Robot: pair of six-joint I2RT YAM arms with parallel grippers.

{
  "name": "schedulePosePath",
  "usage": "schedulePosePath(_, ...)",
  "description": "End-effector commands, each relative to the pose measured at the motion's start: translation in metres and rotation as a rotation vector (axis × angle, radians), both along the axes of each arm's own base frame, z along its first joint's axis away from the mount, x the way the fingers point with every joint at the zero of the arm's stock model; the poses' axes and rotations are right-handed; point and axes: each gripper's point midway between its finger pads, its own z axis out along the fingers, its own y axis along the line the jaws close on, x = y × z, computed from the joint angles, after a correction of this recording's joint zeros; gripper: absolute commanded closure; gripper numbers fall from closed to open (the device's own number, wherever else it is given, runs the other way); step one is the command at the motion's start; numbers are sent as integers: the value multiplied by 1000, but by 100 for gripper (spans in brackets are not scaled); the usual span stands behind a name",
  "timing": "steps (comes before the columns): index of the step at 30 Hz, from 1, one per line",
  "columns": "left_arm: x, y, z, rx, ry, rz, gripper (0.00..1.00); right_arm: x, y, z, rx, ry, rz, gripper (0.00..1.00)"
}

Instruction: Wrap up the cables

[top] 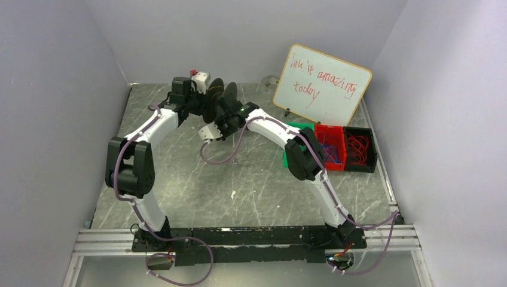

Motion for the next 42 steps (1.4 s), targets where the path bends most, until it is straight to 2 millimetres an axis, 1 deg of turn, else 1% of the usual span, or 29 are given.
schedulePosePath(1,-22,6,-7,15,91,-16,98,60,-37,54,-23,-257,-121,73)
schedulePosePath(3,-18,6,-1,4,85,-7,97,57,-36,53,-24,-257,-124,72)
schedulePosePath(6,-13,4,15,-13,54,-3,98,57,-35,55,-11,-251,-152,70)
schedulePosePath(9,-13,1,39,-36,10,-13,97,53,-36,62,7,-212,-171,70)
schedulePosePath(12,-16,-4,59,-54,-11,-42,97,40,-41,73,55,-113,-208,70)
schedulePosePath(14,-19,-7,74,-68,-35,-65,97,33,-50,82,84,-43,-238,69)
schedulePosePath(16,-23,-9,90,-80,-61,-80,98,24,-63,91,114,28,-258,69)
schedulePosePath(18,-28,-11,102,-100,-73,-87,97,14,-77,97,134,88,-264,68)
schedulePosePath(19,-29,-11,107,-104,-79,-87,97,8,-85,99,134,107,-264,68)
schedulePosePath(23,-35,-14,121,-167,-76,-62,98,-24,-112,94,62,117,-212,64)
schedulePosePath(25,-38,-16,130,-192,-87,-63,97,-39,-122,94,37,123,-186,62)
schedulePosePath(27,-40,-18,144,-216,-103,-69,98,-52,-129,97,26,122,-167,61)
schedulePosePath(29,-43,-21,158,-233,-119,-85,97,-60,-137,100,-6,74,-144,60)
schedulePosePath(32,-50,-26,182,-258,-147,-118,97,-69,-143,93,-74,-14,-116,59)
schedulePosePath(35,-58,-31,201,-290,-158,-151,97,-66,-146,93,-121,-108,-118,58)
schedulePosePath(39,-68,-38,215,-324,-140,-191,98,-62,-146,98,-198,-292,-94,55)
schedulePosePath(42,-73,-41,221,-339,-129,-211,98,-60,-147,100,-264,-414,-63,52)
